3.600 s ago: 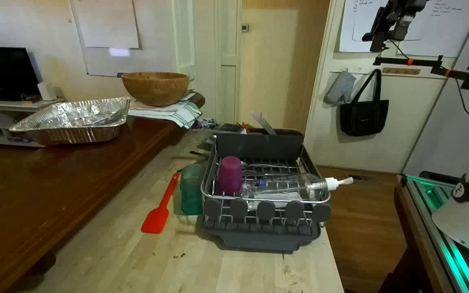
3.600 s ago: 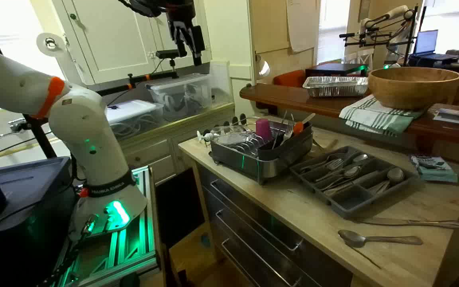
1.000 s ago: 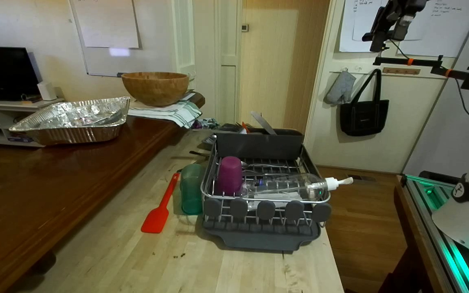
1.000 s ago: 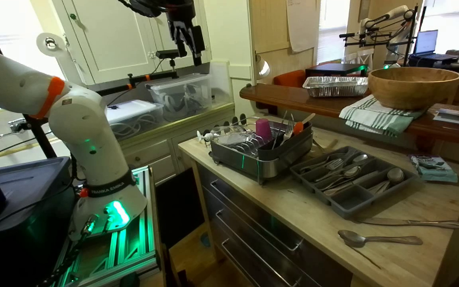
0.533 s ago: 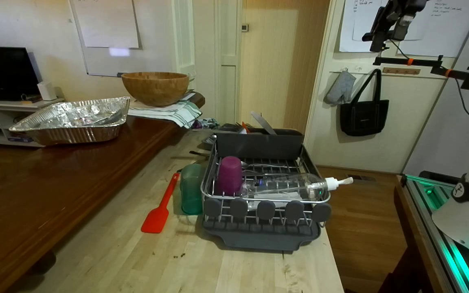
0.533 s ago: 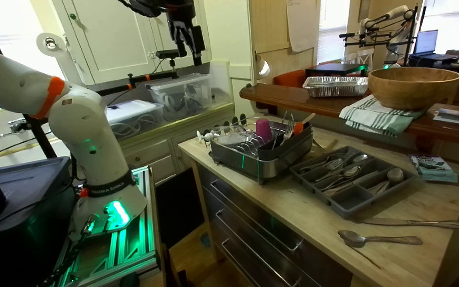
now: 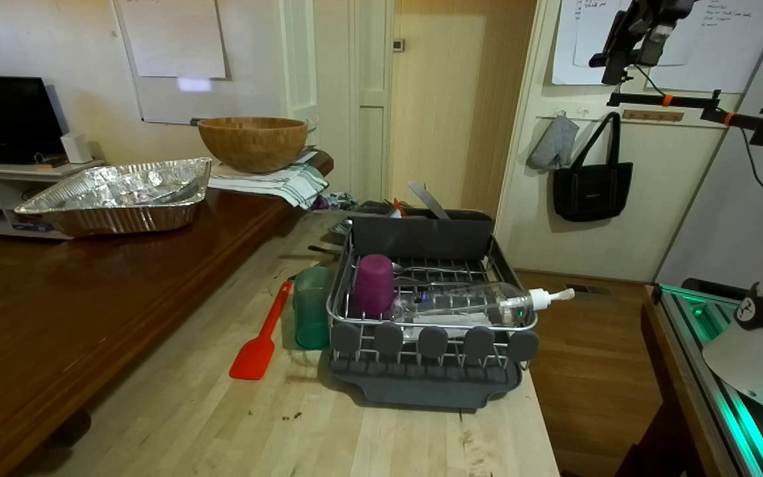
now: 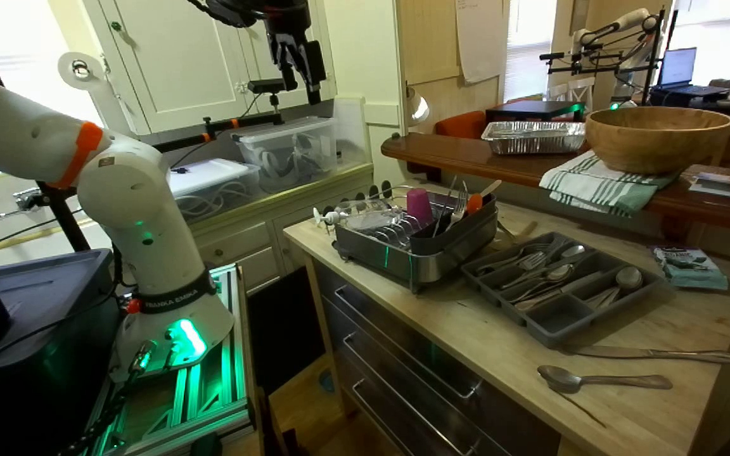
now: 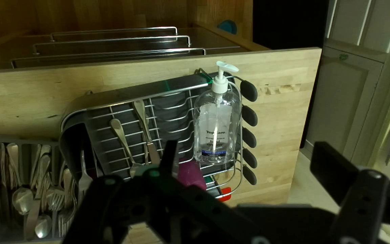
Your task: Put the bottle on the counter
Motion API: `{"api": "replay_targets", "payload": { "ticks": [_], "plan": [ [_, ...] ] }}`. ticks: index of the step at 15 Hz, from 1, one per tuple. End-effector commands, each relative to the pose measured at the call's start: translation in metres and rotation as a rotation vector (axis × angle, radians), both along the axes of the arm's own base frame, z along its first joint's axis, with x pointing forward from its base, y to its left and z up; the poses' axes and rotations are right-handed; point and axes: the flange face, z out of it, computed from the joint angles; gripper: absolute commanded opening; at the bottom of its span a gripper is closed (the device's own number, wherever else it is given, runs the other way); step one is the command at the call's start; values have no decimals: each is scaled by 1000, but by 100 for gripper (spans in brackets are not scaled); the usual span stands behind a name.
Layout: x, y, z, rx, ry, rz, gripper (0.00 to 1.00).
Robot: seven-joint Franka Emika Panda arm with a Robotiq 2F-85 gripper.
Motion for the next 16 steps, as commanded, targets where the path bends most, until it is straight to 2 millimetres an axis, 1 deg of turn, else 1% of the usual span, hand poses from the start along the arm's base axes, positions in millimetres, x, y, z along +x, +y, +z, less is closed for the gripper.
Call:
{"api": "replay_targets", "payload": {
  "ticks": [1, 2, 4, 7, 8, 10, 11, 13, 14, 15, 16],
  "plan": [
    [0, 0, 1, 0, 1, 0, 100],
    [0, 0, 1, 0, 1, 0, 100],
    [12, -5, -8, 4, 47, -19, 100],
    [41, -9, -39, 43, 127, -41, 100],
    [55, -8, -51, 70, 147, -43, 100],
    [78, -1, -70, 108, 195, -63, 100],
    [89, 8, -77, 109, 219, -58, 100],
    [100, 20, -89, 97, 274, -37, 100],
    [102, 21, -86, 125, 290, -12, 100],
    [90, 16, -89, 87, 254, -43, 100],
    [96, 20, -91, 92, 266, -36, 100]
  ]
}}
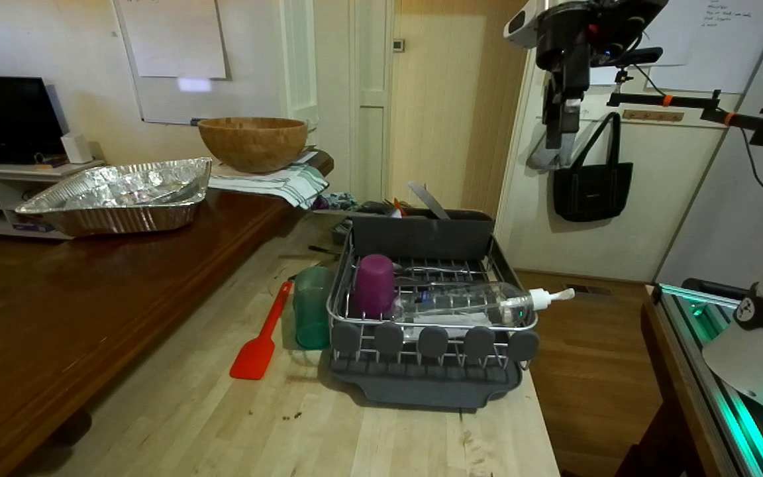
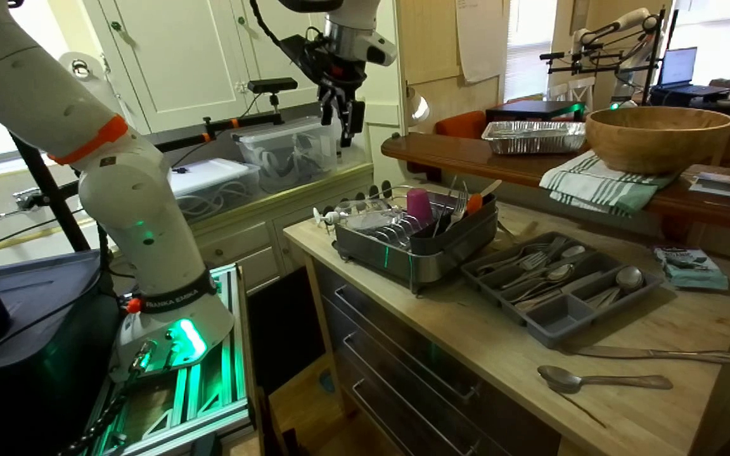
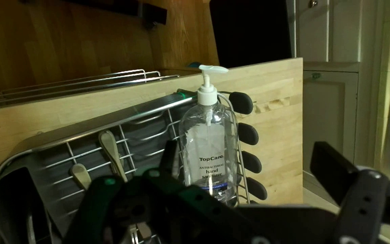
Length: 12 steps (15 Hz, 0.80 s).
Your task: Put the bottle on the counter
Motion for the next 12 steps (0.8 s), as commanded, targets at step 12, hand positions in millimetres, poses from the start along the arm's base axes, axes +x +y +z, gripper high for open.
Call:
{"api": "replay_targets", "payload": {
  "ticks": [12],
  "plan": [
    [16, 53, -120, 27, 87, 99, 100]
  ]
}}
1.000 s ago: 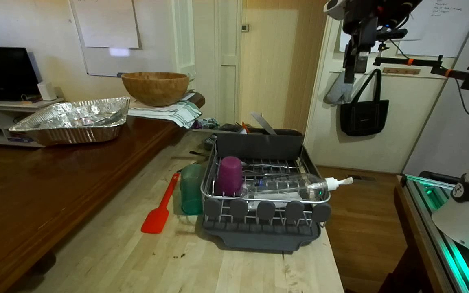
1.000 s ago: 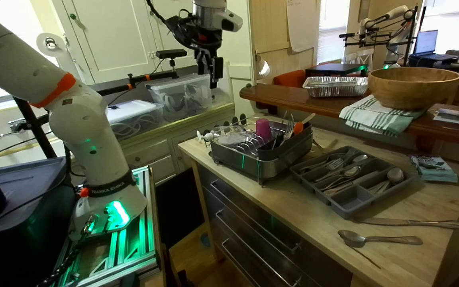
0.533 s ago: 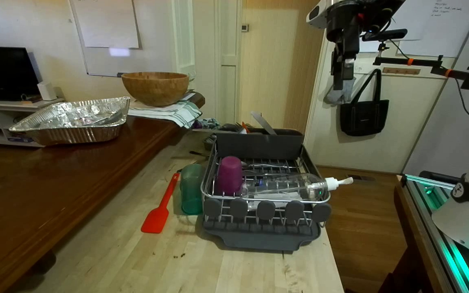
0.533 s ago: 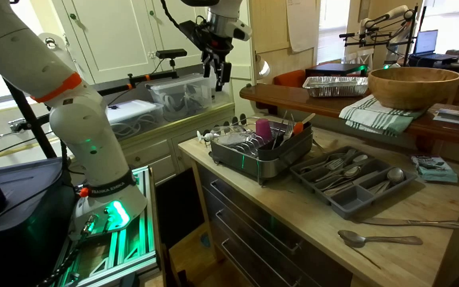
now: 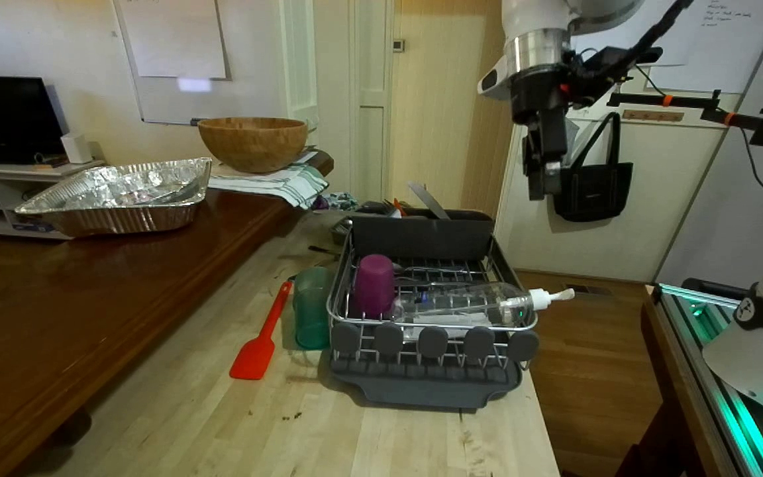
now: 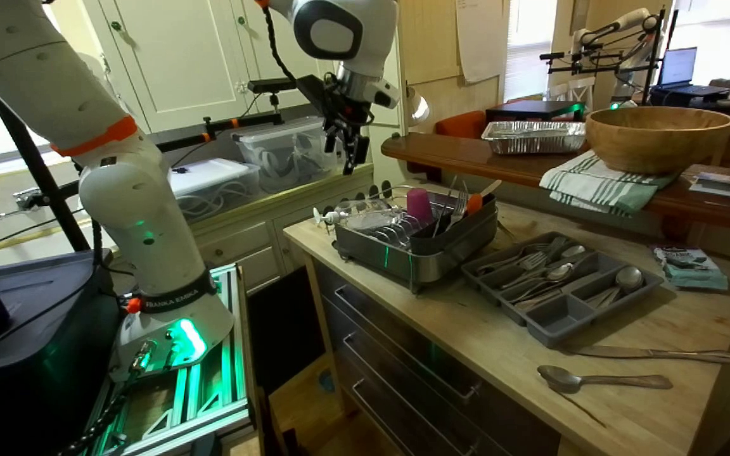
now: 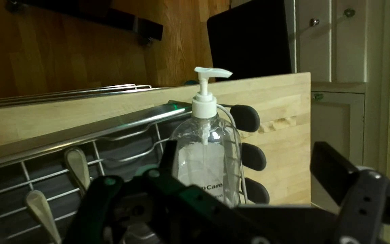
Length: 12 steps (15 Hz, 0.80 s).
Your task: Put the bottle on the counter
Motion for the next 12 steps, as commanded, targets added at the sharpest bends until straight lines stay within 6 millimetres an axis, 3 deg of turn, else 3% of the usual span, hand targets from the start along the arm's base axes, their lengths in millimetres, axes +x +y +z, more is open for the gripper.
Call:
{"api": "replay_targets", "payload": {
  "ticks": [1, 4, 7, 8, 12],
  "plan": [
    [-6, 18, -58, 16, 30, 30, 100],
    [-20, 39, -89, -12, 59, 21, 100],
    [-27, 44, -107, -11, 67, -56, 100],
    [-22, 43, -98, -22, 67, 4, 100],
    [-18, 42, -96, -46, 58, -9, 100]
  ]
}}
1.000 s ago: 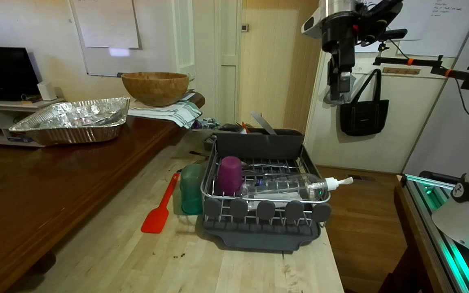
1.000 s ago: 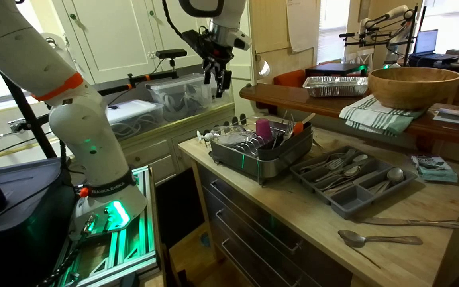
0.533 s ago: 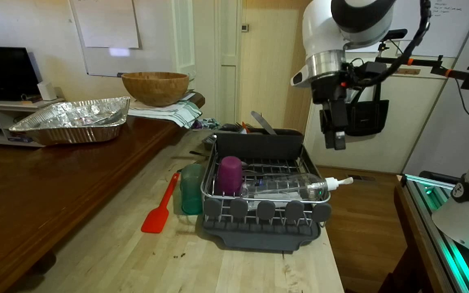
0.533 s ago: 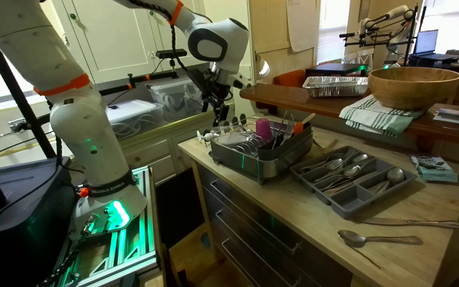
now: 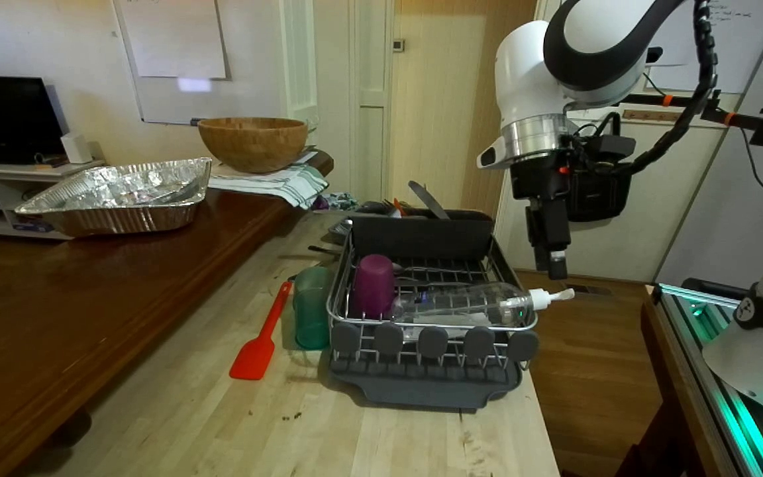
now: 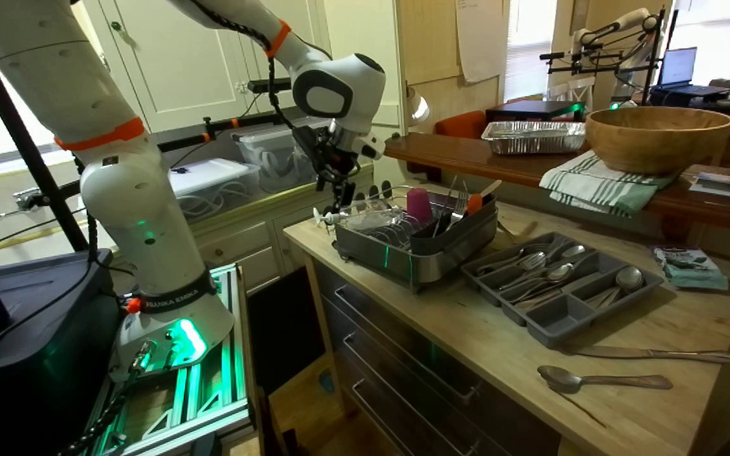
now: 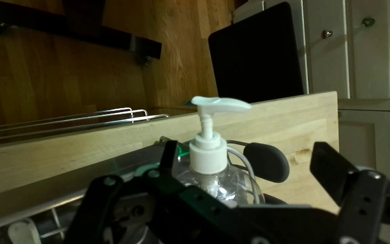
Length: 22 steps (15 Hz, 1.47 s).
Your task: Put the bottle on the counter
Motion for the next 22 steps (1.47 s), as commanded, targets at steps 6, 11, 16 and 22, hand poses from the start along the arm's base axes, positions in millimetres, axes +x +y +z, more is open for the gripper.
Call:
{"api": "replay_targets", "payload": {
  "ticks": [6, 11, 16, 22],
  "plan": [
    [21, 0, 1, -65, -16, 38, 100],
    [36, 3, -13, -76, 6, 64, 100],
    [40, 10, -32, -73, 45, 80, 94],
    [29, 19, -58, -71, 101, 100, 89]
  ]
}}
